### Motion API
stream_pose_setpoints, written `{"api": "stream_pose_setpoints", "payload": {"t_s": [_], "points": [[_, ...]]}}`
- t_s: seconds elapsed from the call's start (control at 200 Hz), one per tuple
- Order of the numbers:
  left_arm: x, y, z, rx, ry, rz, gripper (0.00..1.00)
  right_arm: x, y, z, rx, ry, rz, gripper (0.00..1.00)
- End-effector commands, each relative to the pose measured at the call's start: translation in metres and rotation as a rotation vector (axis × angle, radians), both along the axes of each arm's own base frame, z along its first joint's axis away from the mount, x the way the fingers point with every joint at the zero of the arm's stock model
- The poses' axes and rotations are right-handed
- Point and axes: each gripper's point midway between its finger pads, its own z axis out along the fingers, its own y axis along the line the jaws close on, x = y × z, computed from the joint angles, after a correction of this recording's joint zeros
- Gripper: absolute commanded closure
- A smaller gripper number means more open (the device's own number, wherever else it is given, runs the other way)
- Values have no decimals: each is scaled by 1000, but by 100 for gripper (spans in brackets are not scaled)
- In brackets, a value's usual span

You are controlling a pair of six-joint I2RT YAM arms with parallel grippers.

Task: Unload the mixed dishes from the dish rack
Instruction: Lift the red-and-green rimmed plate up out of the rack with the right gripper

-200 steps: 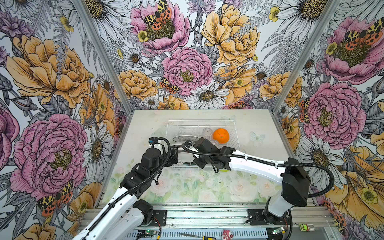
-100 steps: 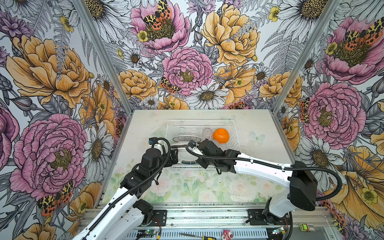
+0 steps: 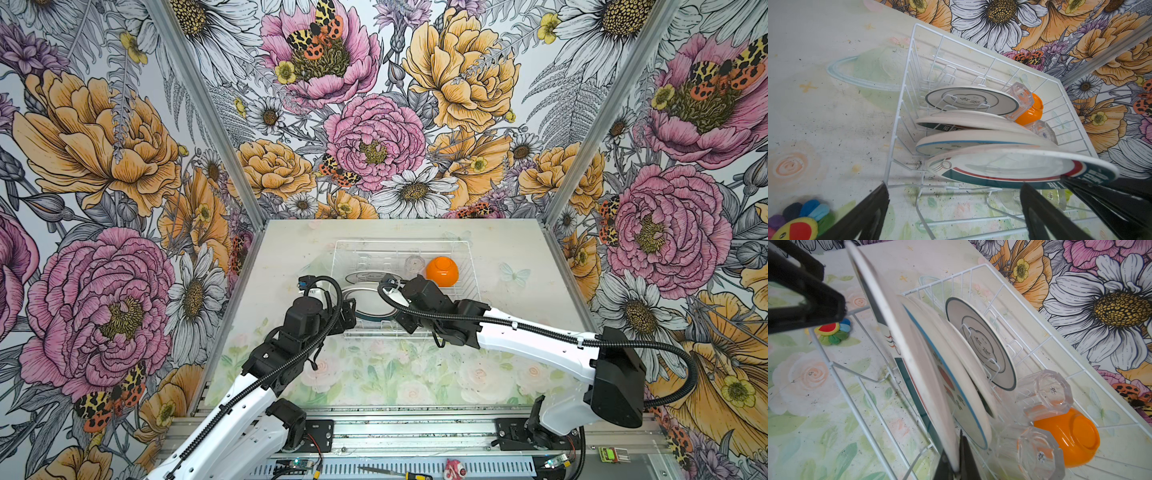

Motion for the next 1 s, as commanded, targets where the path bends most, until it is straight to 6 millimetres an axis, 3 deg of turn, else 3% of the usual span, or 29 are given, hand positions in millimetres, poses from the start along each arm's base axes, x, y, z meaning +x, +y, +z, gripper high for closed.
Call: {"api": "stream_pose_setpoints", "payload": {"t_s": [0.0, 0.27, 0.996], "points": [[2, 5, 5, -10, -33, 25, 1, 1, 2, 42, 165, -37, -43, 100], [3, 5, 8, -16, -40, 28, 1, 1, -11, 63, 245, -59, -79, 100], [7, 2, 5, -22, -40, 27, 1, 21, -57, 89, 484, -4, -236, 100]]}}
